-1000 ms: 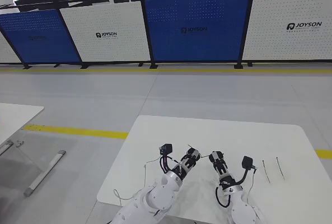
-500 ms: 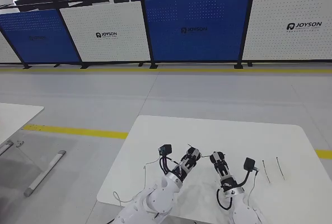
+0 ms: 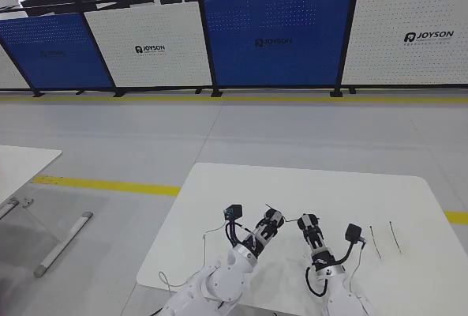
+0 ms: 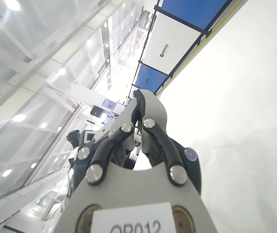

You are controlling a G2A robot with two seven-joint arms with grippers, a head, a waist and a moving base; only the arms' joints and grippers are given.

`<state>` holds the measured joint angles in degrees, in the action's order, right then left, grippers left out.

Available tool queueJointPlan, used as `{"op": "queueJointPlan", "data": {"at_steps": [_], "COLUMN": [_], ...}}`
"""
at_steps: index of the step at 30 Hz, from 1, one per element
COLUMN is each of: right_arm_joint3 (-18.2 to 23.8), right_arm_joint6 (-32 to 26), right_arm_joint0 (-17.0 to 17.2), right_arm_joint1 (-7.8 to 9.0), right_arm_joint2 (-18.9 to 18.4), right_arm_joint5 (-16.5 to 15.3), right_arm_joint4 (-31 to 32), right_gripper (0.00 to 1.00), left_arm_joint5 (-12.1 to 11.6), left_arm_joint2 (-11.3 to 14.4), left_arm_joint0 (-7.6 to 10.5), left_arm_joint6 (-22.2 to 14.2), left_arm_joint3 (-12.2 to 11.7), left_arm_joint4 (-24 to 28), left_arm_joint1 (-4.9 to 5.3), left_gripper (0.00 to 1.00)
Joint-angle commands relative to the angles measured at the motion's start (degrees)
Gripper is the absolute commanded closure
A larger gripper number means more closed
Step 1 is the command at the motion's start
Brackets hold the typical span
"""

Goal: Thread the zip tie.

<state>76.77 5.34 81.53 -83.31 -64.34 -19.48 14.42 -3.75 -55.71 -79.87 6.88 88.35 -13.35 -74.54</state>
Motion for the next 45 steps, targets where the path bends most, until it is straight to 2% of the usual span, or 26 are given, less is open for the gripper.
{"op": "queueJointPlan", "data": {"at_steps": [1, 2, 4, 15, 22, 36, 41, 45], "right_arm_joint3": [0.17, 0.25, 0.43, 0.99, 0.95, 1.01, 1.03, 0.98], "right_arm_joint6": [0.31, 0.4, 0.59, 2.47, 2.72, 3.01, 3.04, 3.03], "right_arm_joint0": [0.07, 0.11, 0.18, 0.49, 0.41, 0.12, 0.02, -0.05], "right_arm_joint1": [0.03, 0.05, 0.11, 0.41, 0.52, 0.63, 0.65, 0.69], "right_arm_joint2": [0.17, 0.23, 0.32, 0.46, 0.76, 1.49, 1.72, 1.78], "right_arm_joint5": [0.0, 0.0, 0.0, 0.0, 0.0, 0.0, 0.0, 0.0], "right_arm_joint4": [0.05, 0.05, 0.09, 0.89, 0.94, 1.19, 1.41, 1.43], "right_gripper": [1.0, 1.0, 1.0, 1.0, 1.0, 1.0, 1.0, 1.0], "left_arm_joint5": [0.47, 0.54, 0.57, 0.8, 1.24, 1.3, 1.3, 1.23], "left_arm_joint2": [0.14, 0.12, 0.19, 0.22, 0.33, 0.48, 0.43, 0.35], "left_arm_joint0": [0.07, 0.14, 0.18, 0.25, 0.37, 0.18, 0.26, 0.25], "left_arm_joint6": [-0.78, -0.86, -0.79, -0.65, -0.75, -0.96, -1.08, -1.04], "left_arm_joint3": [-0.21, -0.21, -0.33, -0.7, -0.92, -0.99, -1.17, -1.21], "left_arm_joint4": [0.02, 0.06, -0.04, -0.49, -0.88, -1.67, -1.68, -1.75], "left_arm_joint1": [-0.04, -0.07, -0.12, -0.38, -0.55, -0.79, -0.88, -0.94], "left_gripper": [0.95, 0.91, 0.96, 1.0, 0.92, 0.93, 1.0, 1.0]}}
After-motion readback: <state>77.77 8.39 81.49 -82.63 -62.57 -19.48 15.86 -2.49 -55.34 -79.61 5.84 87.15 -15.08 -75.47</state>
